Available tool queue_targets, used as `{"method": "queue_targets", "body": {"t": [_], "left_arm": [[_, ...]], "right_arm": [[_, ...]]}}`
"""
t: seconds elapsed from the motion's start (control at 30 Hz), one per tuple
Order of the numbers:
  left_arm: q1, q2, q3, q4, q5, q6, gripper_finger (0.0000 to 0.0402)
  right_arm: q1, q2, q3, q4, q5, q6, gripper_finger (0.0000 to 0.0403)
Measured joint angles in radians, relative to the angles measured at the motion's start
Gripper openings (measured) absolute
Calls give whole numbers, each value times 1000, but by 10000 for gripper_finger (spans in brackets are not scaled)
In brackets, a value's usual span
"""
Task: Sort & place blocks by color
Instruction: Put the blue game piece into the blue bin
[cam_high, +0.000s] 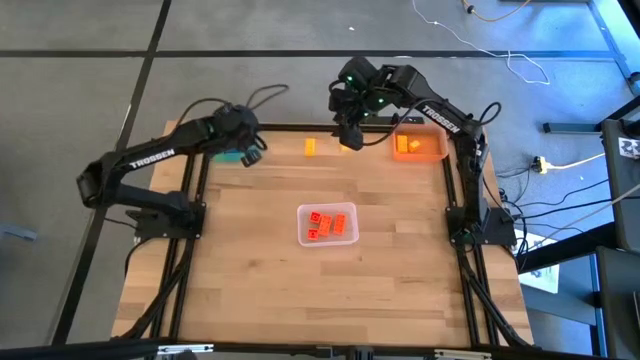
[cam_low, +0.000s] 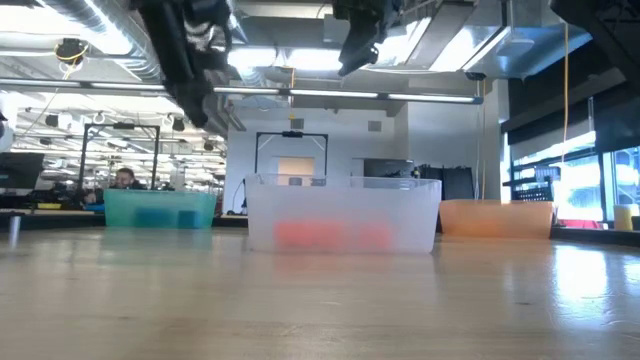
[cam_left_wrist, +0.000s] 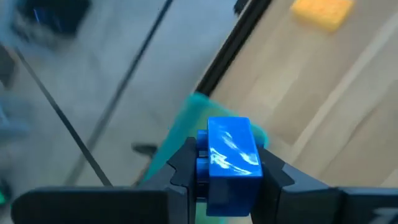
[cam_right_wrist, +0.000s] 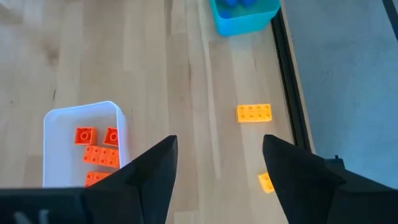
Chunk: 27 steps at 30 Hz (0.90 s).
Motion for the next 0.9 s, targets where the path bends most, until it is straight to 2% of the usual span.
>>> {"method": "queue_targets", "body": {"t": [0.3, 0.47, 0.77, 0.9], "left_arm": [[185, 86, -83, 7, 132, -190, 82], [253, 174, -129, 99, 149, -205, 82], [328, 341, -139, 166, 269, -228, 82], [335, 388, -139, 180, 235, -204, 123]], "right_arm": [[1, 0, 0, 1, 0, -26, 236], [0, 0, 0, 2, 0, -29, 236], [0, 0, -1, 1, 0, -34, 236], [0, 0, -1, 1, 0, -34, 236]]}}
